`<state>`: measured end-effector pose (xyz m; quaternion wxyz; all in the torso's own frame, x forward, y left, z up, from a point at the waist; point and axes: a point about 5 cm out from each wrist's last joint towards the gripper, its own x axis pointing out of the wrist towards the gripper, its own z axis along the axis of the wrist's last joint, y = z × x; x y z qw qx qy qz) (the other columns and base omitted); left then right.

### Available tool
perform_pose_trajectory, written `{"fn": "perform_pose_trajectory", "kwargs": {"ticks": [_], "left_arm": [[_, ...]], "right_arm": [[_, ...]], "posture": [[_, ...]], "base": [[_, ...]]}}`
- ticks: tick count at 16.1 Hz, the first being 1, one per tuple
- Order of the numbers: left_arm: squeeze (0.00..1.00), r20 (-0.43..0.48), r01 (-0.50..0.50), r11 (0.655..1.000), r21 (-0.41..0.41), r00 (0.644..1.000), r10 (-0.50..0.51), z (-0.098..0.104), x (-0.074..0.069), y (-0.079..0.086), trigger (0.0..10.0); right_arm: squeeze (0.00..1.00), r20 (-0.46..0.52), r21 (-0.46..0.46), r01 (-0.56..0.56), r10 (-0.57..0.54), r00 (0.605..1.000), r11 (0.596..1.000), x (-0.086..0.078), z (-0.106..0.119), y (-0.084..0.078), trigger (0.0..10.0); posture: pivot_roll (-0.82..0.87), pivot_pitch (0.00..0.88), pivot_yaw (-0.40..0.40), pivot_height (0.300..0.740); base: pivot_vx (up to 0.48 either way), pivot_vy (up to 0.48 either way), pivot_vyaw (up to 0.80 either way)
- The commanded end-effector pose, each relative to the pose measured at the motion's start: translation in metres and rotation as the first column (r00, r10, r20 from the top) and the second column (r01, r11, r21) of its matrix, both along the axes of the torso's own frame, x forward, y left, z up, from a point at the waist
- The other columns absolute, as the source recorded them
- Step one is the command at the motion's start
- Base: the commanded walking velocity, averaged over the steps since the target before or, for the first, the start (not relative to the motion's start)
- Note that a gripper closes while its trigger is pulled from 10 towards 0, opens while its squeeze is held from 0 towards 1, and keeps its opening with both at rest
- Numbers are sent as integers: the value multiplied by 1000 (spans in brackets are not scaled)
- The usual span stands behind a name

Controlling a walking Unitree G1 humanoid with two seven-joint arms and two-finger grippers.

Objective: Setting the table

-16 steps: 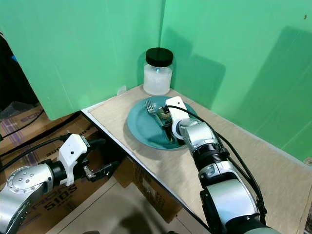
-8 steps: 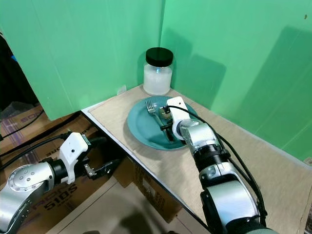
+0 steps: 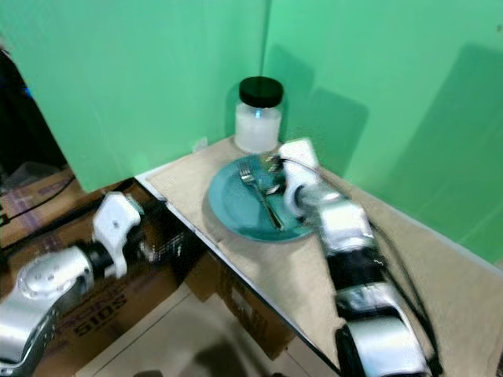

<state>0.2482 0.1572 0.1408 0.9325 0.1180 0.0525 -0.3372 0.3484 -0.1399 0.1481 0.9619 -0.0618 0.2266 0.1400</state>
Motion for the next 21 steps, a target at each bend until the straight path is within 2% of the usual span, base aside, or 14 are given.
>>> {"fn": "perform_pose_trajectory", "kwargs": {"ticks": [1, 2, 3, 4, 5, 6, 7, 9, 16, 17, 21], "left_arm": [[0, 54, -55, 998, -21, 997, 56, 12, 3, -1, 10000], [0, 63, -111, 993, -32, 992, 113, 16, 5, -1, 10000], [0, 95, -147, 989, -36, 984, 149, 21, 5, -4, 10000], [0, 112, -172, 984, -46, 978, 176, 24, 5, -6, 10000], [0, 136, -229, 972, -55, 963, 234, 27, 6, -8, 10000], [0, 142, -249, 965, -85, 955, 259, 28, 6, -14, 10000], [0, 137, -254, 963, -95, 954, 265, 28, 7, -16, 10000], [0, 88, -299, 947, -120, 947, 310, 20, 6, -19, 10000], [0, 105, -343, 928, -146, 927, 360, 26, 13, -14, 10000], [0, 90, -371, 919, -137, 919, 384, 23, 14, -10, 10000], [0, 99, -377, 918, -122, 916, 389, 24, 16, -8, 10000]], "right_arm": [[0, 82, 16, 25, -26, 996, 1000, -7, 17, -11, 0], [0, 151, 1, 25, -25, 988, 1000, -17, 26, -17, 3882], [0, 238, -11, -6, 8, 971, 1000, -35, 34, -19, 10000], [0, 288, 1, -27, 25, 957, 1000, -48, 38, -18, 10000], [0, 354, 34, -26, 13, 935, 999, -68, 42, -16, 10000], [0, 357, 69, 32, -55, 933, 997, -83, 39, -17, 10000], [0, 365, 74, 45, -69, 928, 996, -86, 38, -17, 10000], [0, 384, 106, 130, -162, 909, 986, -88, 34, -16, 10000], [0, 383, 83, 154, -174, 907, 985, -90, 30, -14, 10000], [0, 382, 85, 143, -165, 909, 986, -91, 30, -11, 10000], [0, 372, 86, 118, -142, 917, 989, -90, 29, -9, 10000]], "posture": [[127, 0, -58, 740], [115, 0, -46, 740], [110, 0, -46, 740], [100, 0, -47, 740], [93, 0, -42, 740], [89, 0, -39, 740], [90, 0, -46, 740], [73, 0, -32, 740], [66, 0, -23, 740], [60, 0, -13, 740], [67, 0, -17, 740]], "base": [[0, 0, 0], [0, 0, 0], [0, 0, 0], [0, 0, 0], [0, 0, 0], [0, 0, -569], [0, 0, -569], [0, 0, -800], [0, 0, -800], [0, 0, -800], [0, 0, -800]]}}
